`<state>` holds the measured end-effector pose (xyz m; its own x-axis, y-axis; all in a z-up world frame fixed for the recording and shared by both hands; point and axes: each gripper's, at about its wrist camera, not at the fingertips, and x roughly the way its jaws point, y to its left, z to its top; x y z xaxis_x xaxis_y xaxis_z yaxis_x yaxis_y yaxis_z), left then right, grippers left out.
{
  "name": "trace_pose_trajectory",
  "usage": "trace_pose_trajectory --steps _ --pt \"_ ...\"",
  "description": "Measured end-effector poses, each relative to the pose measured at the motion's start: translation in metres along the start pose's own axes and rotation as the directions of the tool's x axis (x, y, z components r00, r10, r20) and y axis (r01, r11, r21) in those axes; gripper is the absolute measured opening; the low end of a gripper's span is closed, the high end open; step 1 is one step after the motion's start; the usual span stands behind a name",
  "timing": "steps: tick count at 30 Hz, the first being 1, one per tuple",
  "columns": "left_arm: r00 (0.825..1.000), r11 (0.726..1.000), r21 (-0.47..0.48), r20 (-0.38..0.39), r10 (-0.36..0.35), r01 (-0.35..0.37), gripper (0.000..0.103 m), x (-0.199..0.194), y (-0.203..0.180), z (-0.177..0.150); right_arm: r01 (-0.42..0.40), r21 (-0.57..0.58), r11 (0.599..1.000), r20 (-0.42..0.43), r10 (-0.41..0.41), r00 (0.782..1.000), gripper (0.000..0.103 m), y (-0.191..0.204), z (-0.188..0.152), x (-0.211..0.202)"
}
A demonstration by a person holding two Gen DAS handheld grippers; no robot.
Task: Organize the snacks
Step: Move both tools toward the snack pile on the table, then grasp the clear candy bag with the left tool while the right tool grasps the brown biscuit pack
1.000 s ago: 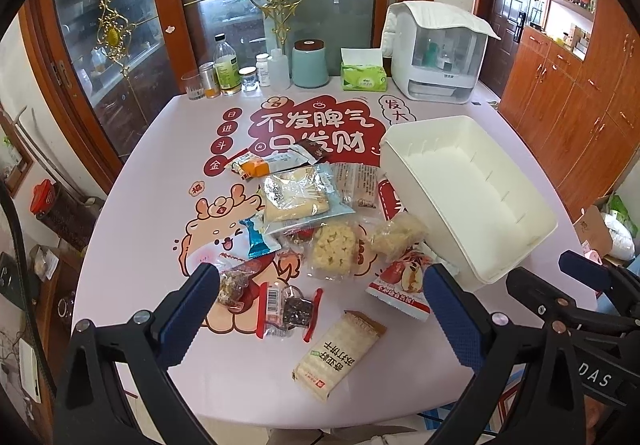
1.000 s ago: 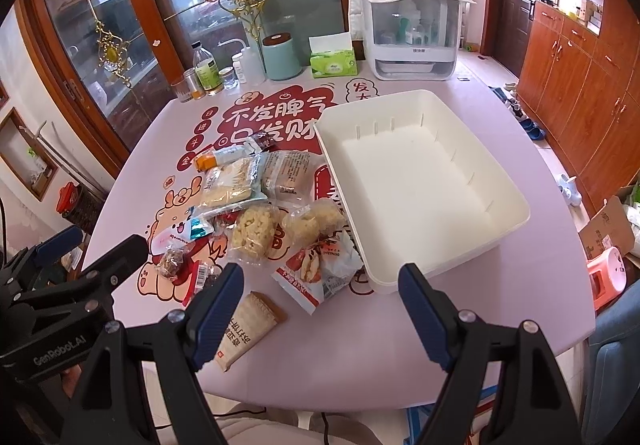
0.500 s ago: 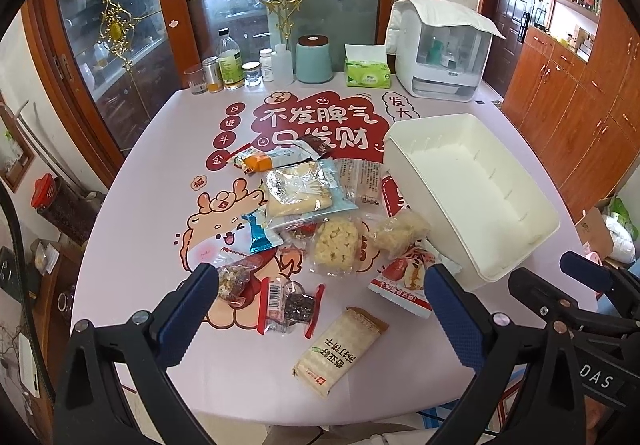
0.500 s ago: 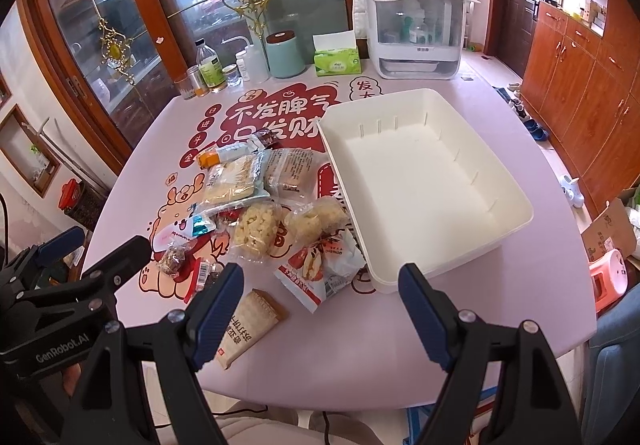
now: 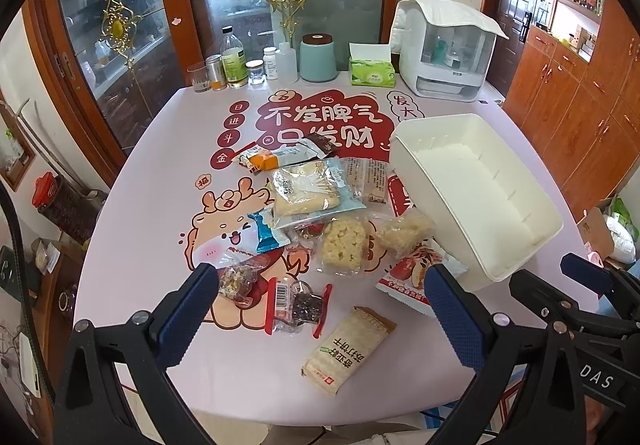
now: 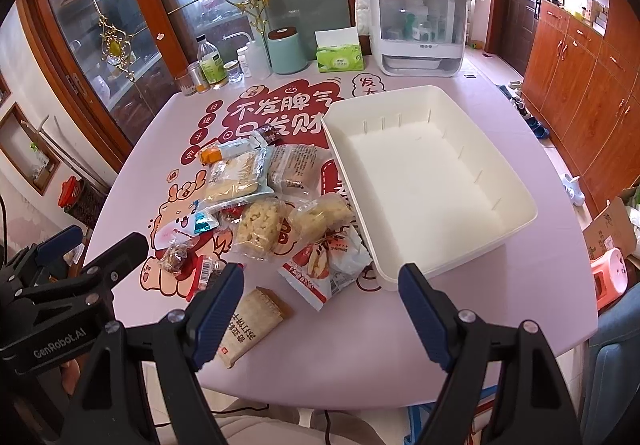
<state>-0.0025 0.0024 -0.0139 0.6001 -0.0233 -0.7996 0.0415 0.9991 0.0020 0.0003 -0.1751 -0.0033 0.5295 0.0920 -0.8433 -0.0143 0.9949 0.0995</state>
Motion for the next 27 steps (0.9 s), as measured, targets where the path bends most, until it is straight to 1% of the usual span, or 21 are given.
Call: trace_pose_trajectory --steps 2,5,8,12,15,17,21,23,25,27 --pt "1.000 1.000 0.002 -0.003 -0.006 0.006 0.102 0.000 0.003 0.001 -0.005 0.005 1.000 -0.009 0.005 1.000 0.080 0.001 0.000 0.000" --pt "1.000 1.000 0.001 -0.005 -0.014 0.014 0.102 0.000 0.013 0.004 -0.005 0.003 1.000 0.024 0.005 1.000 0.080 0.007 0.000 0.001" --pt "1.000 1.000 -0.009 -0.006 -0.027 0.027 0.102 0.000 0.027 0.008 0.012 -0.006 1.000 0.034 -0.012 0.999 0.080 0.015 0.002 0.003" --pt "1.000 0.999 -0.033 -0.008 -0.026 0.026 0.102 0.003 0.060 0.019 0.027 0.003 1.000 0.028 -0.027 0.999 0.080 0.026 0.007 0.006" --pt "1.000 0.999 -0.047 -0.010 -0.026 0.026 0.102 0.007 0.086 0.026 0.022 0.025 0.999 0.009 -0.022 1.000 0.080 0.034 0.010 0.011" --pt "0.999 0.998 -0.051 -0.024 -0.032 0.030 0.102 0.014 0.107 0.032 0.026 0.036 0.999 -0.001 -0.025 1.000 0.080 0.041 0.010 0.016" --pt "0.997 0.998 -0.054 -0.073 -0.021 0.018 0.102 0.034 0.140 0.036 0.071 0.029 0.997 0.008 -0.071 0.997 0.080 0.055 0.008 0.027" --pt "0.995 0.999 -0.044 -0.099 -0.021 0.017 0.102 0.046 0.154 0.036 0.087 0.030 0.996 0.000 -0.087 0.996 0.080 0.061 0.004 0.035" --pt "0.992 0.999 -0.019 -0.125 -0.032 0.030 0.102 0.061 0.163 0.035 0.098 0.043 0.994 -0.027 -0.096 0.995 0.080 0.066 -0.001 0.048" --pt "0.985 0.998 0.025 -0.163 -0.055 0.060 0.102 0.078 0.167 0.032 0.095 0.060 0.994 -0.066 -0.091 0.994 0.080 0.068 -0.006 0.063"
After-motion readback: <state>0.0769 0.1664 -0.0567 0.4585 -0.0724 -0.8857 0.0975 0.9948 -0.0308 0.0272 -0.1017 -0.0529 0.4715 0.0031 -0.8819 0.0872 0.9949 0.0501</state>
